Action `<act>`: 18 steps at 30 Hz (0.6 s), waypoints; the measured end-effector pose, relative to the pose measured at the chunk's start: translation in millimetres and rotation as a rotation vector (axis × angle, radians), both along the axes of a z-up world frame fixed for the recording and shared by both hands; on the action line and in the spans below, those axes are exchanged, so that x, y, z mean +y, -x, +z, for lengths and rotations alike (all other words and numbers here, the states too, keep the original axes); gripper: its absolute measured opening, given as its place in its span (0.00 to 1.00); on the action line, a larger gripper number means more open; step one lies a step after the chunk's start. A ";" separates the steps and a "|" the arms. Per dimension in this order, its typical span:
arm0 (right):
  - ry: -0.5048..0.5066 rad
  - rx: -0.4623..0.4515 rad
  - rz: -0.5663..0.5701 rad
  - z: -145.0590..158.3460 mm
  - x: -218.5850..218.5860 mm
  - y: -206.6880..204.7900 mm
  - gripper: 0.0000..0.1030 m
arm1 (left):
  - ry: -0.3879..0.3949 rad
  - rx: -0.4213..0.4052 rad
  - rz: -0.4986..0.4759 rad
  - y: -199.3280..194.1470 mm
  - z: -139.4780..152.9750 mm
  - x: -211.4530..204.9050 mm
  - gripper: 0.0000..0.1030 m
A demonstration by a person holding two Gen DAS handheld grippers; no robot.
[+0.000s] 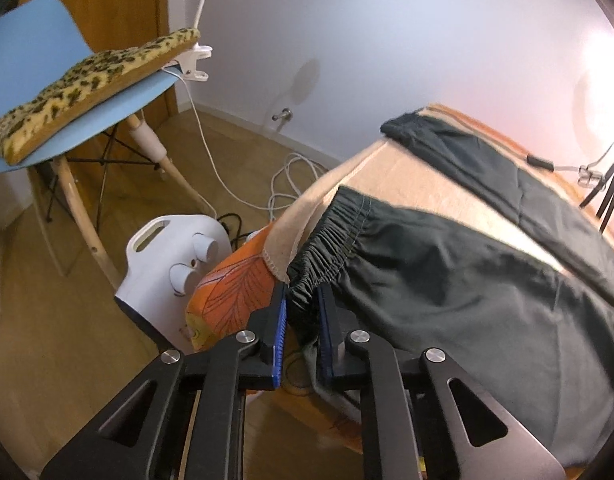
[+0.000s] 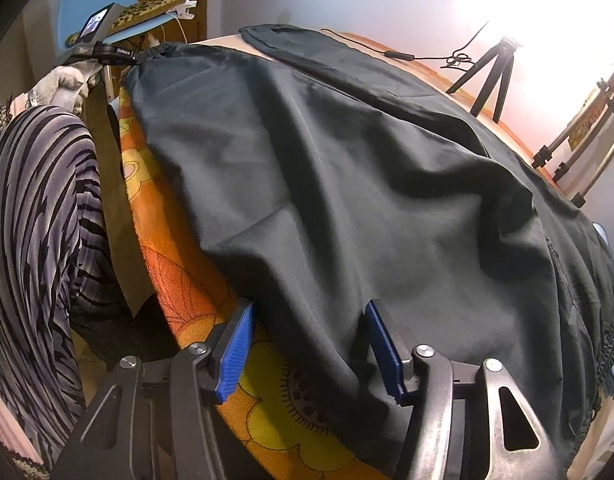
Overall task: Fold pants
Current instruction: 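Move both grippers to the elastic waistband of the nearer dark grey pants, then close the left gripper on the waistband while the right gripper pinches the pants fabric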
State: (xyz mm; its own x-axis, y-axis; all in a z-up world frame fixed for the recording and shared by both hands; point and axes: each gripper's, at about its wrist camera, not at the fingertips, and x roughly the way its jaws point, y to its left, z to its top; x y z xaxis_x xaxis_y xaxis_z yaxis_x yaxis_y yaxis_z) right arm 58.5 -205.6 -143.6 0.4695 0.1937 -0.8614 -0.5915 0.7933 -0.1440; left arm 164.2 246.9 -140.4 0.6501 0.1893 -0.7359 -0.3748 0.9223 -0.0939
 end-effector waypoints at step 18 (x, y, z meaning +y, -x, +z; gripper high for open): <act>0.019 -0.149 -0.030 39.4 -1.4 -11.6 0.00 | 0.081 -0.102 -0.020 -0.6 35.7 3.6 0.10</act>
State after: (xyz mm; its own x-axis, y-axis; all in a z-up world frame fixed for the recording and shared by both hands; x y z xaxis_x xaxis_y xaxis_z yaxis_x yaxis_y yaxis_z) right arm 70.1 -207.0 -104.3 0.5976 0.1617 -0.7853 -0.5385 0.8066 -0.2437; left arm 164.8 250.5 -104.6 0.7257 0.1180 -0.6778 -0.3411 0.9173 -0.2055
